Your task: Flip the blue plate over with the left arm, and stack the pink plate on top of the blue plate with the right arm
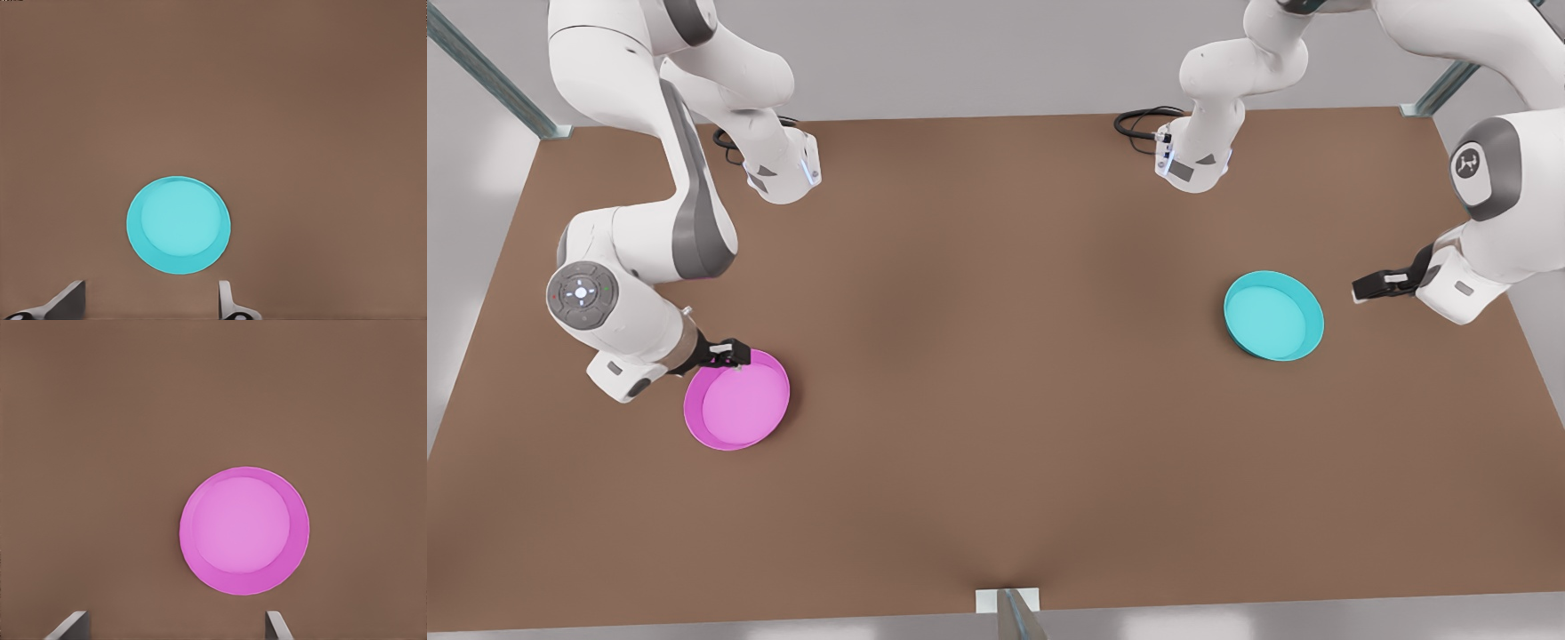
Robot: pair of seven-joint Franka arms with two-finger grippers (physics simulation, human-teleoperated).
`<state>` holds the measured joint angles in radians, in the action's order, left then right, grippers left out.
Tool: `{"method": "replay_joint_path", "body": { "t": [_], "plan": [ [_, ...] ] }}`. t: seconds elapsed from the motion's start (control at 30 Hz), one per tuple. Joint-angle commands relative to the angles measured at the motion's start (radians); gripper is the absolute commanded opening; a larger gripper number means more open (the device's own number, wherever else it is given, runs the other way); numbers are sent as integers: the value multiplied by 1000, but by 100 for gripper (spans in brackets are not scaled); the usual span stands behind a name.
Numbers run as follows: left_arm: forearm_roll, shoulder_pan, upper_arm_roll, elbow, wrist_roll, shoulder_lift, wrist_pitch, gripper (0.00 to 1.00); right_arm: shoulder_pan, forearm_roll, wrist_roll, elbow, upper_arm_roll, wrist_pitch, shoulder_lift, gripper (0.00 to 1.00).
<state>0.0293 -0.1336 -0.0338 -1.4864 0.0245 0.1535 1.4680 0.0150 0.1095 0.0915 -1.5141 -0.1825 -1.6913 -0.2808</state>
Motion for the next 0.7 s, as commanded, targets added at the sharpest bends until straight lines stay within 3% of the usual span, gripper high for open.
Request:
{"method": "replay_joint_path", "body": {
  "t": [0.0, 0.07, 0.13, 0.2, 0.37, 0.67],
  "plan": [
    [6, -3, 0, 0, 0, 0, 0, 100, -3, 1, 2, 3, 0, 5, -3, 100],
    [-37, -64, 6, -3, 208, 9, -6, 100, -3, 1, -3, 21, 0, 7, -12, 100],
    [-95, -239, 28, -18, 681, 176, 38, 100, 2, 1, -1, 28, 0, 5, -17, 100],
    [-295, -273, 176, -300, 928, 213, 348, 100, 3, 1, 1, 28, 0, 5, -17, 100],
    [-496, -313, 184, -475, 969, 281, 583, 100, 2, -1, 1, 26, 0, 7, -17, 100],
    [-617, -261, 180, -532, 959, 354, 584, 100, -12, -1, 4, 21, -3, 13, -20, 100]
  ]
}}
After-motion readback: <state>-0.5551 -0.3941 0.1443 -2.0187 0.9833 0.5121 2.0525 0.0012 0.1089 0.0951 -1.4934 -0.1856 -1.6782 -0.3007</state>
